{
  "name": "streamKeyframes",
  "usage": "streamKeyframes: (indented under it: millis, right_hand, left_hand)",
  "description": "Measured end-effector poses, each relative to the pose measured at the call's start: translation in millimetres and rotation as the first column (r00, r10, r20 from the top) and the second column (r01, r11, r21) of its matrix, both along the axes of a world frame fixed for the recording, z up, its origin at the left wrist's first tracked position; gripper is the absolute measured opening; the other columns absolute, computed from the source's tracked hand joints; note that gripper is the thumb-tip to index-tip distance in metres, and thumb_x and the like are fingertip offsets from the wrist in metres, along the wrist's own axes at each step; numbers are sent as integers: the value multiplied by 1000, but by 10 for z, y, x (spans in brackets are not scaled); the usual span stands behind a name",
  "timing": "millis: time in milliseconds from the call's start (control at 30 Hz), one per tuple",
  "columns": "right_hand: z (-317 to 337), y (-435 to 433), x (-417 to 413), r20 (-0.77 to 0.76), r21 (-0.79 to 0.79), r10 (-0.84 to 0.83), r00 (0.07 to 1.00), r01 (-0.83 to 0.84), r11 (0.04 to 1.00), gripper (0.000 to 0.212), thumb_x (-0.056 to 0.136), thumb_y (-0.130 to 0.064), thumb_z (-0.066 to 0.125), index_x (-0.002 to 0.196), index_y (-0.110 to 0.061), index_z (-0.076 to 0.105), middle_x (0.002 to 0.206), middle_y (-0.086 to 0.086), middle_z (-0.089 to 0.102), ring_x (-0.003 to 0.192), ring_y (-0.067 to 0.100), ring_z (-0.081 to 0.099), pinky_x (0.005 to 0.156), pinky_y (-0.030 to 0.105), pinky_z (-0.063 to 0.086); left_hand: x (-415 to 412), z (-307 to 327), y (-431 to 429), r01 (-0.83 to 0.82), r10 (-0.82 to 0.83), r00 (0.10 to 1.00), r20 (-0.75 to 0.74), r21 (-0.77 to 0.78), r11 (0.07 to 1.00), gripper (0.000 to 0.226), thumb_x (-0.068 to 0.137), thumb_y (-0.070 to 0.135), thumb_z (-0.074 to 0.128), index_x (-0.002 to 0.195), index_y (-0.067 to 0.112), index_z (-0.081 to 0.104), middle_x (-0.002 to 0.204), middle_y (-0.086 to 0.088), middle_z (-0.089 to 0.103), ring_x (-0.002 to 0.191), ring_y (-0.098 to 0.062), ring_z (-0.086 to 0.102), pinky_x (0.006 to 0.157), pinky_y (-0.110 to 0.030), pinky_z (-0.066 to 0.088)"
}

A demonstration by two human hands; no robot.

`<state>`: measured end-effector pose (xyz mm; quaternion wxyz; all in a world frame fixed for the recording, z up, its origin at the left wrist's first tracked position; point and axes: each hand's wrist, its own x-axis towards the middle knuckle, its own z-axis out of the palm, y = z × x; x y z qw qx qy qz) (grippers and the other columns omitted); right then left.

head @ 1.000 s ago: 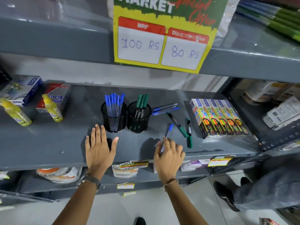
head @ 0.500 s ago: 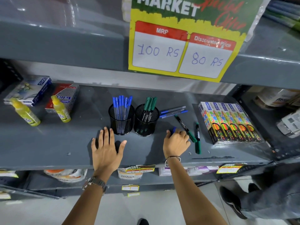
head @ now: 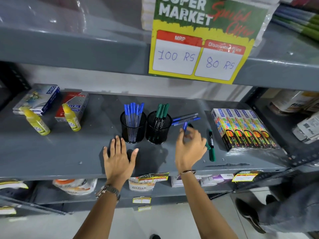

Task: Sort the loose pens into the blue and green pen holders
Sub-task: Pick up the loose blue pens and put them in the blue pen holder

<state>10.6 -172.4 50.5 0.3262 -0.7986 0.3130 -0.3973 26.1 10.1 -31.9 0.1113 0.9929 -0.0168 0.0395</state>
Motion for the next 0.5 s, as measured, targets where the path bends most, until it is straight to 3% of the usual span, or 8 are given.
streamKeyframes:
  millis: [67, 133, 200, 333, 500]
  right_hand:
    - [293, 65, 50, 169, 66, 19, 985, -31, 997, 13, 80, -29, 68, 88, -19, 65, 70, -4, 67, 75, 12, 42, 66, 26, 22]
    - [578, 165, 149, 333, 92, 85, 939, -122, 988, 13, 79, -28, 69, 86, -18, 64, 64, -14, 60, 74, 8, 41, 66, 27, 27]
    - [785, 309, 279, 422, 84, 176, 890, -231, 969, 14, 79, -27, 69, 87, -19, 62, 65, -19, 56, 75, 7, 42, 66, 27, 34]
    - [850, 587, 565, 320, 96, 356, 878, -404, 910, 14, 81, -29, 67, 90, -21, 59, 70, -11, 62, 80, 7, 40, 73, 34, 38]
    - [472, 736, 775, 15, -19, 492, 870, -492, 870, 8, 80, -23, 63, 82, -17, 59, 74, 2, 71, 86, 29, 56, 75, 43, 45]
  left_hand:
    - [-7, 22, -5, -7, 7, 1000, 20, -26, 1000, 83, 88, 62, 7, 142, 4, 32, 150, -13, 32, 139, -27, 24, 111, -50, 13]
    - [-15, 29, -5, 9, -9, 1000, 0, -23, 1000, 82, 87, 62, 4, 146, 7, 20, 155, -10, 20, 143, -23, 13, 114, -47, 5]
    - [-18, 28, 10, 22, -22, 999, -27, -4, 1000, 81, 87, 60, 3, 147, 7, 14, 156, -10, 13, 143, -23, 9, 114, -47, 2]
    - [-26, 16, 30, 26, -26, 1000, -2, -38, 999, 74, 89, 53, 26, 137, -1, 38, 143, -20, 41, 132, -34, 37, 107, -55, 25]
    - [-35, 23, 16, 34, -33, 999, 8, -55, 998, 73, 89, 52, 26, 136, -2, 40, 141, -20, 43, 131, -35, 39, 106, -55, 26]
